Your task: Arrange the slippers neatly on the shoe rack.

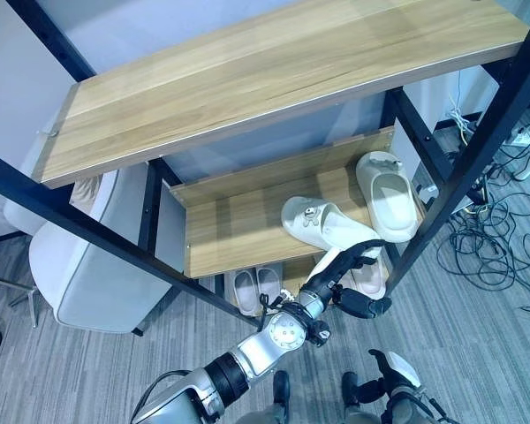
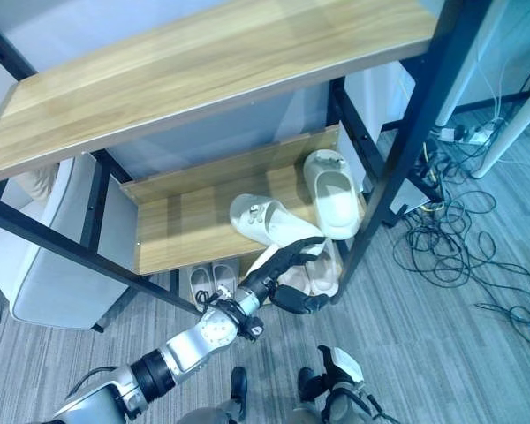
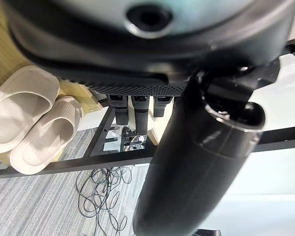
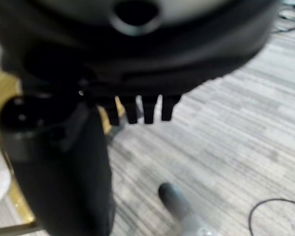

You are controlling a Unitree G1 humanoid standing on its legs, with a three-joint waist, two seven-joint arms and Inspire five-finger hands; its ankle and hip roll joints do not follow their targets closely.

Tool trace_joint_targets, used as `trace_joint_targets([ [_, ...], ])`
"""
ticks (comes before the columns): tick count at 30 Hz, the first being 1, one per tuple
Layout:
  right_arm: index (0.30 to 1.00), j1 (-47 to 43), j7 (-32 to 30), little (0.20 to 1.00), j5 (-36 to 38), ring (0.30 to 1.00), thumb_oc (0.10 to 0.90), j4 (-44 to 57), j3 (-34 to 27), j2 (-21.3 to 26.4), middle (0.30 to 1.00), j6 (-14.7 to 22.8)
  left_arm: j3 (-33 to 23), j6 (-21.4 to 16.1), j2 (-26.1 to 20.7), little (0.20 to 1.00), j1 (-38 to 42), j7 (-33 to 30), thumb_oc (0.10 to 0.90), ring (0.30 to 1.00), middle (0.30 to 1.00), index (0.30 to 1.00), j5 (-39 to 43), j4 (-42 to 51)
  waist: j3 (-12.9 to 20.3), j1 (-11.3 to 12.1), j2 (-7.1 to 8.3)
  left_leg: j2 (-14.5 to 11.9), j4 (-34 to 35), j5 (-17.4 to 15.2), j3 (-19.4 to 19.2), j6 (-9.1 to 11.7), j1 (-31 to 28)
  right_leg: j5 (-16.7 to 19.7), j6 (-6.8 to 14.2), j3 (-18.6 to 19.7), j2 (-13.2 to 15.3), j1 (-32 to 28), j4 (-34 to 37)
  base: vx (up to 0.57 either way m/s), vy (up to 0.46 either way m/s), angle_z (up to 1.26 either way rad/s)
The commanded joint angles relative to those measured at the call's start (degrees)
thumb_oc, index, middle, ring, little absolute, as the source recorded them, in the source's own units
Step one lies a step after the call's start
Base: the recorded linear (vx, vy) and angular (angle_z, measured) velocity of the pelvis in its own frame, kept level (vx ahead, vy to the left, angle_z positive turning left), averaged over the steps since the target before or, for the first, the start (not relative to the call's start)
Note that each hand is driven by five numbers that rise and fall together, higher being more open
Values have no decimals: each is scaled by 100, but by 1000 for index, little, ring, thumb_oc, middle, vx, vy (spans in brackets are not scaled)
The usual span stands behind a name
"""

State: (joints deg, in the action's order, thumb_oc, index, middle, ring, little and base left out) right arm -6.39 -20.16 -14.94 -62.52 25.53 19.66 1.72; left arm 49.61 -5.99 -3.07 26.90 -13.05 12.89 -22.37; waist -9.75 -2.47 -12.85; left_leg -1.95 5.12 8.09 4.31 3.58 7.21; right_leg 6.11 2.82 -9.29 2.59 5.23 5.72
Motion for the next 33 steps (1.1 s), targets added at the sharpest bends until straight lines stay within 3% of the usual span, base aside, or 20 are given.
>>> trace_joint_targets([
  [1,900,8,-113,900,24,900,800,-81,92,-169,900,182,-204,-494,420,900,880,-78,800,900,900,900,-289,-198,285,14,231,126,-12,-502,-64,125,-177,-815,192,-274,217,-144,-72,0,0,0],
  [13,900,66,-55,900,-54,900,800,-122,90,-263,900,156,-469,-527,-81,900,904,-48,800,900,900,900,-409,173,393,97,267,137,-12,-495,0,135,-208,-826,185,-353,213,-223,-72,8,4,5],
  [22,900,95,-46,900,-121,900,800,-128,91,-328,900,104,-708,-605,-364,900,810,-2,800,900,900,900,50,664,446,184,279,143,-12,-488,58,139,-225,-831,176,-424,223,-271,-72,0,0,1],
  [28,900,147,-20,900,-171,900,800,-110,60,-370,900,28,-1059,-738,-764,900,700,130,800,900,900,900,738,1629,500,297,281,158,-12,-481,114,138,-226,-843,173,-504,239,-308,-72,2,1,5],
  [33,900,166,-12,900,-177,900,800,-54,17,-401,900,-8,-1516,-811,-1063,900,497,-22,800,900,900,900,836,2196,525,399,282,167,-12,-474,155,143,-237,-845,172,-550,252,-331,-72,-4,3,4],
])
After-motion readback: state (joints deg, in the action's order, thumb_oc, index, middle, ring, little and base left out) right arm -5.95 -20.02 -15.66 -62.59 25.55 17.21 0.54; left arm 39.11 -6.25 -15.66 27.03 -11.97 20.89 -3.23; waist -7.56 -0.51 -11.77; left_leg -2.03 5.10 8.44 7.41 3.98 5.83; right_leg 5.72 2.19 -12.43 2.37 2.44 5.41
